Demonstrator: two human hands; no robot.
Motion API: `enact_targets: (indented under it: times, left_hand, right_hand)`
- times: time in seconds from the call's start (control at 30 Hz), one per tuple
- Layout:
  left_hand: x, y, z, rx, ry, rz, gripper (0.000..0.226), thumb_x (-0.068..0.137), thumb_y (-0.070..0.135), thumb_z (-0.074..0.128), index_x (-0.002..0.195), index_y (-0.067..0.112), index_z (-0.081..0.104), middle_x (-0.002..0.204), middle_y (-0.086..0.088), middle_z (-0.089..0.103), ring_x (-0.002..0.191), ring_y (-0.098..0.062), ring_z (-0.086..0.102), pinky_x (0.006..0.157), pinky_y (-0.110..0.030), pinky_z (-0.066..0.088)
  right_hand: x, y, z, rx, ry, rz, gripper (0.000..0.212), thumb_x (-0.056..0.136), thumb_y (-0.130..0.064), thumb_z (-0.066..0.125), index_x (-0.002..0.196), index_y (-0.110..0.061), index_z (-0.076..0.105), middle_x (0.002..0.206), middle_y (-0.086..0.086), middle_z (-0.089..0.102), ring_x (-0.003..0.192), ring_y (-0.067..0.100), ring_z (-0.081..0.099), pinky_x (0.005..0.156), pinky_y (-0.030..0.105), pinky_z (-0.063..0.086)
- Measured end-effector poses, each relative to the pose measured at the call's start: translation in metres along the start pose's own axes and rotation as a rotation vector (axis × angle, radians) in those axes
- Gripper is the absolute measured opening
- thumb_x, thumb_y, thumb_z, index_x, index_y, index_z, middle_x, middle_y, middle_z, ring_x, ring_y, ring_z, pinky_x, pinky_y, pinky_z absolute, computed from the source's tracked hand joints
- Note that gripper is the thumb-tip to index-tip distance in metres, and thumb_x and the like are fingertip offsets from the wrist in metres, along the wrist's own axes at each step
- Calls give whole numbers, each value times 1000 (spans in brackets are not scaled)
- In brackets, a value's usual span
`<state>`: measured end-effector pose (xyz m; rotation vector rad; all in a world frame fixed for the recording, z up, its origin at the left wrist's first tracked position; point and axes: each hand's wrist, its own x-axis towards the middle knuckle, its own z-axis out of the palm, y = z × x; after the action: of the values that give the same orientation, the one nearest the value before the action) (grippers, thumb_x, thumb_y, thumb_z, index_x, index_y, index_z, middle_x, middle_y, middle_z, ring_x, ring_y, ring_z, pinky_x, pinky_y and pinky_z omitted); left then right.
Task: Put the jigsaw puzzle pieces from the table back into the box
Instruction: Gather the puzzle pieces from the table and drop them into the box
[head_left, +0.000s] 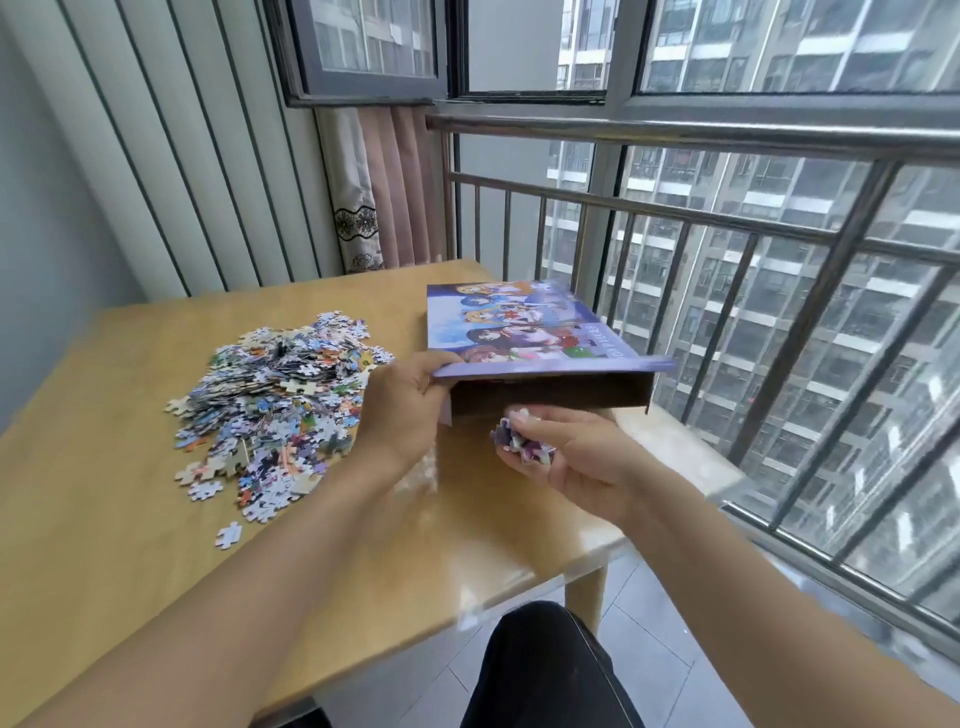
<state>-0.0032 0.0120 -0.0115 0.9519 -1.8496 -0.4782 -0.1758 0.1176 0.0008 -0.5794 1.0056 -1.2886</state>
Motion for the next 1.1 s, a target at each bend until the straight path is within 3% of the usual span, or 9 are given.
enact_targets:
  times: [0.17,0.27,0.4,0.53,0.7,0.8,0.87,0.97,1.1]
  left_hand:
    - [50,31,-15,-328,51,-210,25,89,16,54,83,38,67,87,-4,70,81,-26,65,79,-54,59]
    - [64,44,-23,-335,55,-188,16,91,23,54,85,34,65,90,-12,68,77,-31,61,75,-63,58]
    - [70,52,-28,-336,64,-182,18,95,19,58,85,32,66,87,-6,68,78,-26,61,77,-57,59]
    - [66,53,-26,-325,40,-136,26,99,10,59,86,31,67,93,-3,71,80,-17,63,77,-40,54]
    - [69,59,-29,-374,58,-129,27,101,19,60,82,37,67,95,-8,72,85,-32,68,80,-48,56]
    - [71,58,-34,-403,80,-132,25,101,20,60,82,35,67,91,-9,72,78,-27,66,79,-54,57]
    - [70,55,-37,-413,83,-151,23,100,20,60,83,33,67,89,-5,70,78,-23,65,76,-58,59]
    - [68,53,-37,-408,83,-166,27,99,14,60,83,35,68,91,-1,70,85,-27,68,74,-58,60]
    - [61,47,-32,-397,74,-166,25,97,7,59,89,28,70,90,0,71,80,-20,64,79,-47,60]
  right_hand:
    - [12,-53,18,-206,216,-334,26,89,2,70,115,2,67,107,15,69,89,21,72,82,36,61]
    - [19,-77,29,-46,294,-259,27,87,6,71,114,7,64,108,17,67,90,25,67,79,41,63]
    - [34,-100,45,-42,375,-153,31,88,12,66,118,10,58,104,19,62,88,31,63,70,37,61]
    - [50,-111,55,10,478,-121,32,94,15,42,120,0,55,111,14,60,91,26,60,84,32,51]
    - [58,-117,60,158,415,-222,31,64,13,37,77,-8,56,110,13,64,101,32,56,96,39,52]
    - [50,-118,56,-122,394,-215,24,76,12,46,89,-7,55,113,12,57,108,30,54,87,30,47]
    - [40,-111,48,-423,406,-243,16,88,4,50,99,-6,54,96,11,54,93,24,54,79,29,44]
    - [21,-95,36,-1088,288,-438,12,87,-8,58,75,-11,62,67,2,53,62,15,47,58,25,39]
    - [17,-69,27,-1720,133,-725,34,88,-21,68,122,-19,71,115,-3,72,101,18,66,87,32,53]
